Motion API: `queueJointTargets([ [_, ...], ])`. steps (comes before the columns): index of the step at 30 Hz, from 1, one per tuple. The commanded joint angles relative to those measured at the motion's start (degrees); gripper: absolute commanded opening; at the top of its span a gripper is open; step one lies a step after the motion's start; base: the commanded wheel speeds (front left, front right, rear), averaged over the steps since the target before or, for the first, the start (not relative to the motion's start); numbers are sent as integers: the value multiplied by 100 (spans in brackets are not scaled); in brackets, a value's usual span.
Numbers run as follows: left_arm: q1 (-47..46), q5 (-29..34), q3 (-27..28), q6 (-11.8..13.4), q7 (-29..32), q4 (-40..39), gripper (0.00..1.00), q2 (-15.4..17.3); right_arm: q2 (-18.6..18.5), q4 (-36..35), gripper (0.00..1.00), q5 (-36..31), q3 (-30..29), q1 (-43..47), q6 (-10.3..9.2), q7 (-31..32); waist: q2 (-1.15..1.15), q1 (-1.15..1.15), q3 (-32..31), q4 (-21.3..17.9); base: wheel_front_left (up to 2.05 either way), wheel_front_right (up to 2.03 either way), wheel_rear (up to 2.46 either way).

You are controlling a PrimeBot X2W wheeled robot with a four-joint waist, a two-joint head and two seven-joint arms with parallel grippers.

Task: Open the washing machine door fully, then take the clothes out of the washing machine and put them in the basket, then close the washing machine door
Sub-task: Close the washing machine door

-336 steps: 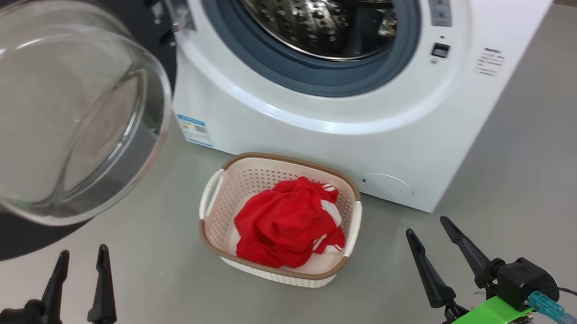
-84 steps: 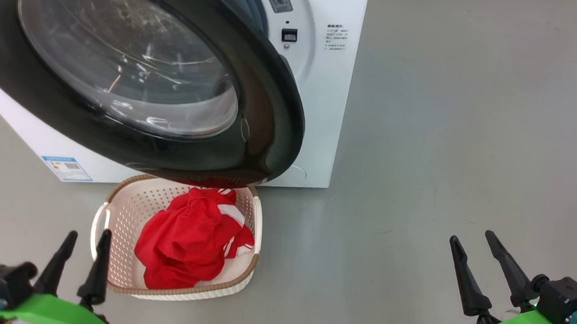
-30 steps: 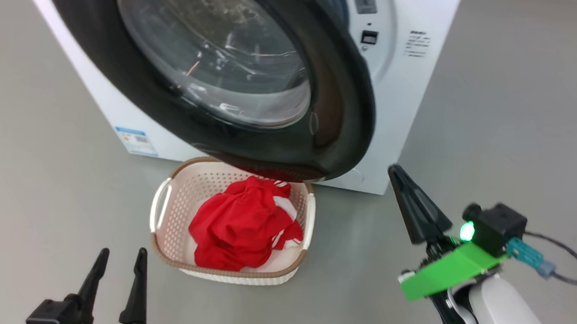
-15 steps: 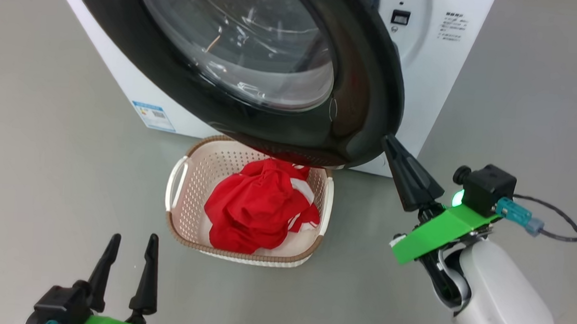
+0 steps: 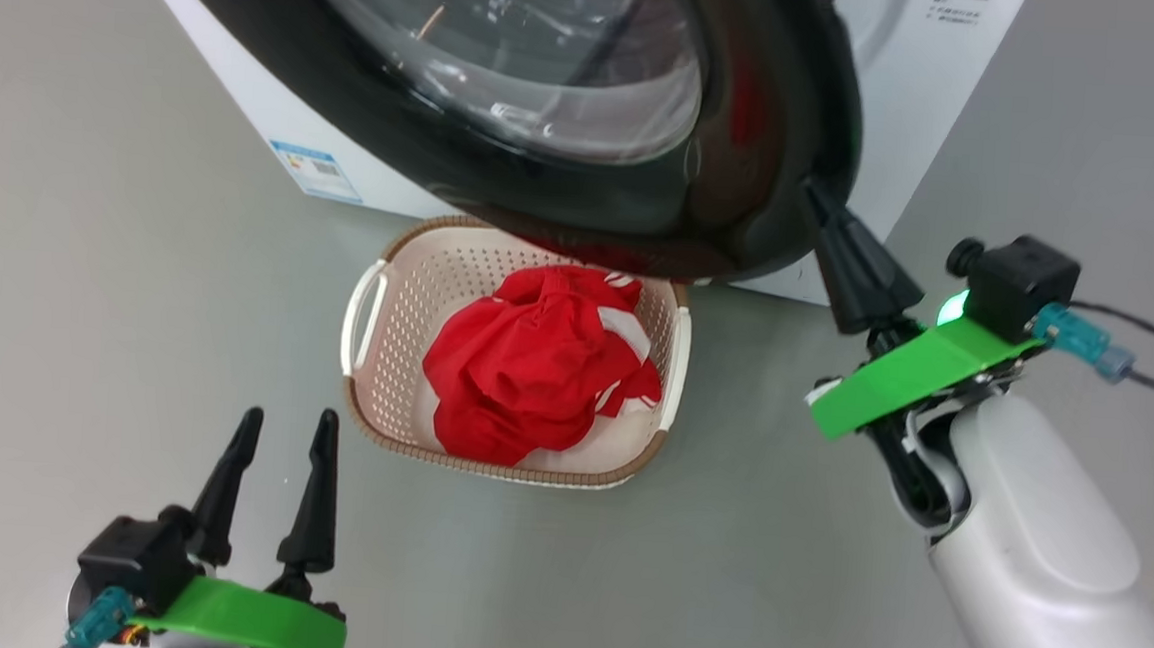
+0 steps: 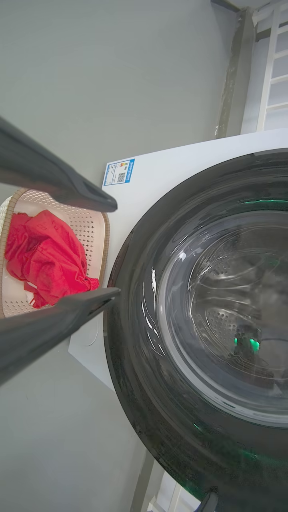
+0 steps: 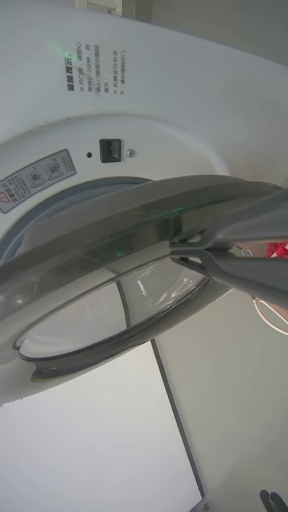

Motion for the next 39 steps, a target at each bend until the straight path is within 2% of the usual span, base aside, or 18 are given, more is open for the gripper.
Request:
queueJointTargets([
  [1,-176,-62,158,-17,-70,-153,100,88,41,-108,0,57,4,-185,8,-68,0,0,156,76,0,0,0],
  [21,-620,-279,-162,-18,-70,-393,100,88,-202,19,0,-12,-794,-1416,8,-68,0,0,899,380,0,0,0],
  [26,-690,-305,-172,-18,-70,-433,100,88,-155,-20,0,-97,-1103,-1652,8,-68,0,0,999,412,0,0,0],
  [31,-735,-299,-167,-18,-70,-438,100,87,-110,-56,0,-181,-1139,-1726,8,-68,0,0,1036,407,0,0,0],
  [37,-720,-235,-132,-18,-70,-356,100,87,-111,-67,0,-161,-888,-1427,8,-68,0,0,886,334,0,0,0],
  [38,-703,-191,-124,-18,-70,-324,100,87,-147,-69,28,-121,-808,-1257,8,-68,0,0,796,306,0,0,0],
  [39,-692,-168,-114,-18,-70,-307,100,87,-164,-79,49,-109,-774,-1161,8,-68,0,0,746,288,0,0,0],
])
